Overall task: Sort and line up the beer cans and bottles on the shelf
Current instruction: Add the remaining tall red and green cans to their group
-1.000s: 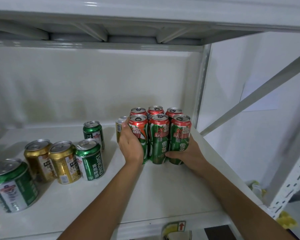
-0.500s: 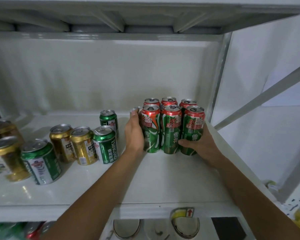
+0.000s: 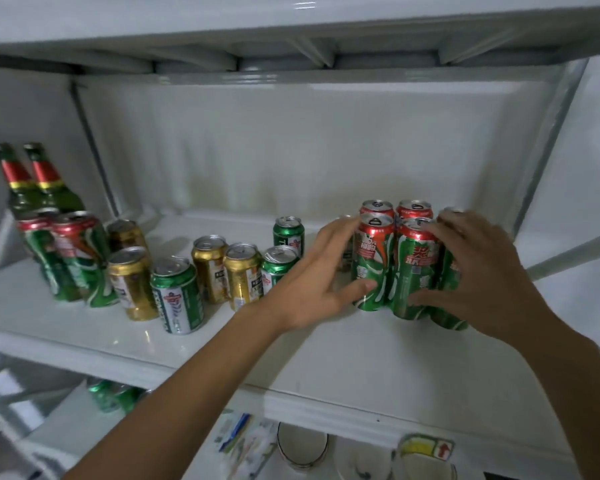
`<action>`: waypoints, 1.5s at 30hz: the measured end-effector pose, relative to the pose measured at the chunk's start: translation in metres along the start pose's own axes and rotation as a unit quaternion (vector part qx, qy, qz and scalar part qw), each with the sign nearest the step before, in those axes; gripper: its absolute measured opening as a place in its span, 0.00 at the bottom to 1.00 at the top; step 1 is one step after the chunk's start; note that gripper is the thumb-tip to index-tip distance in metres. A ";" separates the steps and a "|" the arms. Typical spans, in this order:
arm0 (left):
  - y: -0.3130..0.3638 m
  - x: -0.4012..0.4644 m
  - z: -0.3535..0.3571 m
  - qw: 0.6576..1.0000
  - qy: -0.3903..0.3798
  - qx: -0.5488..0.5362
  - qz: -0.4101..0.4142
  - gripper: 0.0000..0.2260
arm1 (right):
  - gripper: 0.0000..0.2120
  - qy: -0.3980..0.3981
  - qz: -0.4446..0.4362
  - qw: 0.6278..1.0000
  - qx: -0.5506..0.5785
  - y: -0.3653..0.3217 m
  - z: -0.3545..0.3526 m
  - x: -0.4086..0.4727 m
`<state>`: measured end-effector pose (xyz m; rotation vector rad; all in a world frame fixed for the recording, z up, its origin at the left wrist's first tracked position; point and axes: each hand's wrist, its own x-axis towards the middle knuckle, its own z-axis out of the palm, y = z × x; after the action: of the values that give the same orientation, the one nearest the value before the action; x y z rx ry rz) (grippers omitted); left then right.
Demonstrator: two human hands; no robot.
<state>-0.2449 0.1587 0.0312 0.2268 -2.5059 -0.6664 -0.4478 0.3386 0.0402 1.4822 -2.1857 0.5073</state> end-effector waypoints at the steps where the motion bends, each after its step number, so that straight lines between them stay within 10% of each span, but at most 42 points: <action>1: 0.002 -0.004 -0.007 1.000 -0.001 0.016 0.000 0.38 | 0.54 0.004 -0.020 1.000 -0.009 -0.012 0.004 0.006; 25: -0.156 -0.266 -0.290 0.939 0.186 0.158 -0.242 0.28 | 0.42 -0.077 -0.130 0.970 0.190 -0.407 0.046 0.113; 45: -0.251 -0.216 -0.325 0.962 0.160 0.092 -0.201 0.29 | 0.49 -0.098 -0.105 0.973 0.179 -0.457 0.109 0.185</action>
<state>0.1173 -0.1305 0.0471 0.8585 -2.2213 -0.4970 -0.0979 -0.0239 0.0748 2.0039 -2.1253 0.7387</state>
